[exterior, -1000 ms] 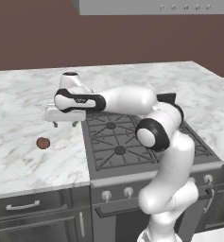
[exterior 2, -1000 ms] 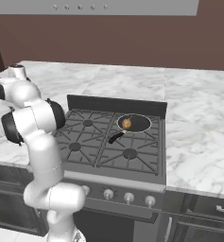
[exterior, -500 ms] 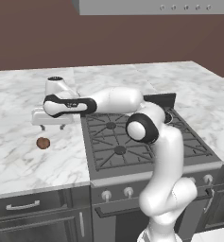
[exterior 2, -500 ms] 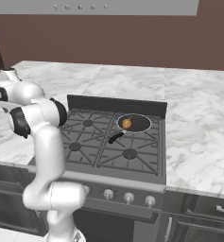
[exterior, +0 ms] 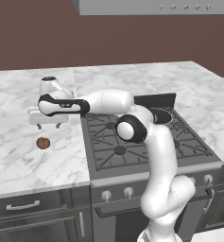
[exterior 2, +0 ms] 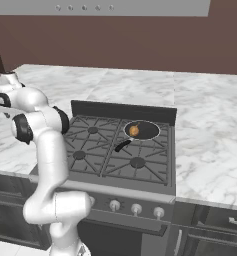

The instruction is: Put the onion and potato in the pan. Then turn on the rear right burner and set the heat to medium.

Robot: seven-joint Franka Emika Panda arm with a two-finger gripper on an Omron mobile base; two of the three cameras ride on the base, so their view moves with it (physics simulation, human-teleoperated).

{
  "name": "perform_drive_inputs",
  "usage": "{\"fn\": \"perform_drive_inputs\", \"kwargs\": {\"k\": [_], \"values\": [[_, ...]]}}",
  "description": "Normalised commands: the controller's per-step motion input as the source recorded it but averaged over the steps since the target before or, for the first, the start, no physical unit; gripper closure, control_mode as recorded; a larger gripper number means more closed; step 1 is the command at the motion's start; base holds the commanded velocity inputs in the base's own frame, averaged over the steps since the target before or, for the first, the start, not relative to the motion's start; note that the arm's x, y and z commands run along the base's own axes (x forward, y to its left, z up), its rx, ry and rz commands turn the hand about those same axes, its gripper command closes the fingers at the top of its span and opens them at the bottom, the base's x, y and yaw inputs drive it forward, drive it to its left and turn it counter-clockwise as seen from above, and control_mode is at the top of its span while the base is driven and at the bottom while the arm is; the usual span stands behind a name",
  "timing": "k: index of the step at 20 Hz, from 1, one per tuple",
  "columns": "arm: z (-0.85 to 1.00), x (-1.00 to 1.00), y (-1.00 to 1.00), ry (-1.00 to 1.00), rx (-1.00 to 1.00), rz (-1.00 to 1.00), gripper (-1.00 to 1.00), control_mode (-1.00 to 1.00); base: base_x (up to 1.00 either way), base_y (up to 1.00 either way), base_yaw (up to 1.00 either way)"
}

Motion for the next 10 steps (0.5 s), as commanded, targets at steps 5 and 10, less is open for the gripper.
{"fn": "perform_drive_inputs", "kwargs": {"k": [5,10], "values": [[-0.30,0.44,0.13,0.00,0.00,0.00,-1.00,-1.00,0.00,0.00,0.00],[-0.30,0.11,0.24,0.00,0.00,0.00,-1.00,-1.00,0.00,0.00,0.00]]}}
